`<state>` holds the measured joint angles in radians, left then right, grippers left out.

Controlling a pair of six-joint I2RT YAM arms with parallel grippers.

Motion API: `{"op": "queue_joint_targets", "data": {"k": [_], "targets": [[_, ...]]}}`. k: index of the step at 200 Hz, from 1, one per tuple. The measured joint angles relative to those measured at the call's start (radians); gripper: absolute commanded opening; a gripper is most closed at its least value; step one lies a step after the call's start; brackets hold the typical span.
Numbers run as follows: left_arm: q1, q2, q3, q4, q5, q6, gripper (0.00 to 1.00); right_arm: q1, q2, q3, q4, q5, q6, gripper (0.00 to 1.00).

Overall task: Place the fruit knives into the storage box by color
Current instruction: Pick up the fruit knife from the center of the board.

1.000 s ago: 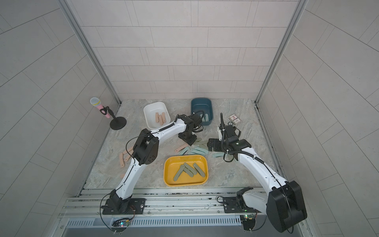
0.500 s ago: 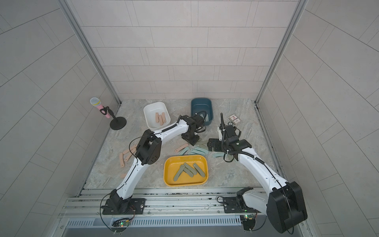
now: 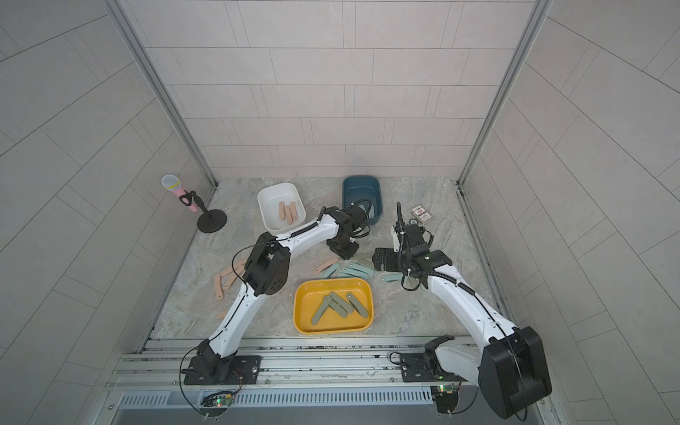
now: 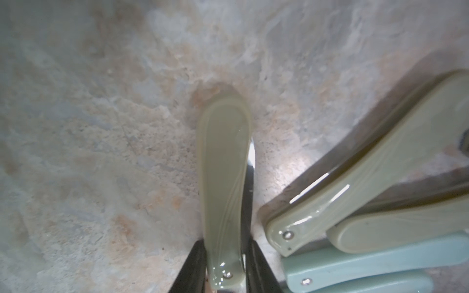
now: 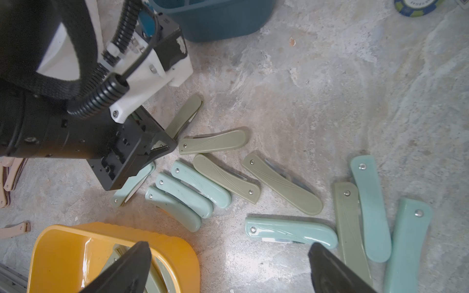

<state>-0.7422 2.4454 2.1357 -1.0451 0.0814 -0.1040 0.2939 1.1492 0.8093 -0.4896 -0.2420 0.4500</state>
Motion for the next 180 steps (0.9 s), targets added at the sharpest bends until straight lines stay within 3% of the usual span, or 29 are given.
{"op": "queue_joint_targets", "data": {"k": [52,123,150,180], "targets": [[0.012,-0.003,0.007,-0.001,0.024,-0.012,0.05,0.000,0.024,0.000,0.000,0.000,0.002,1.00],[0.016,-0.143,-0.042,0.001,0.072,-0.030,0.00,0.000,0.058,0.000,0.004,-0.002,0.003,1.00],[0.010,-0.296,-0.185,0.013,0.090,-0.019,0.00,0.000,0.067,0.006,0.003,0.003,0.002,1.00],[-0.043,-0.526,-0.447,0.017,0.087,-0.001,0.00,-0.010,0.067,0.015,-0.001,0.014,0.001,1.00]]}}
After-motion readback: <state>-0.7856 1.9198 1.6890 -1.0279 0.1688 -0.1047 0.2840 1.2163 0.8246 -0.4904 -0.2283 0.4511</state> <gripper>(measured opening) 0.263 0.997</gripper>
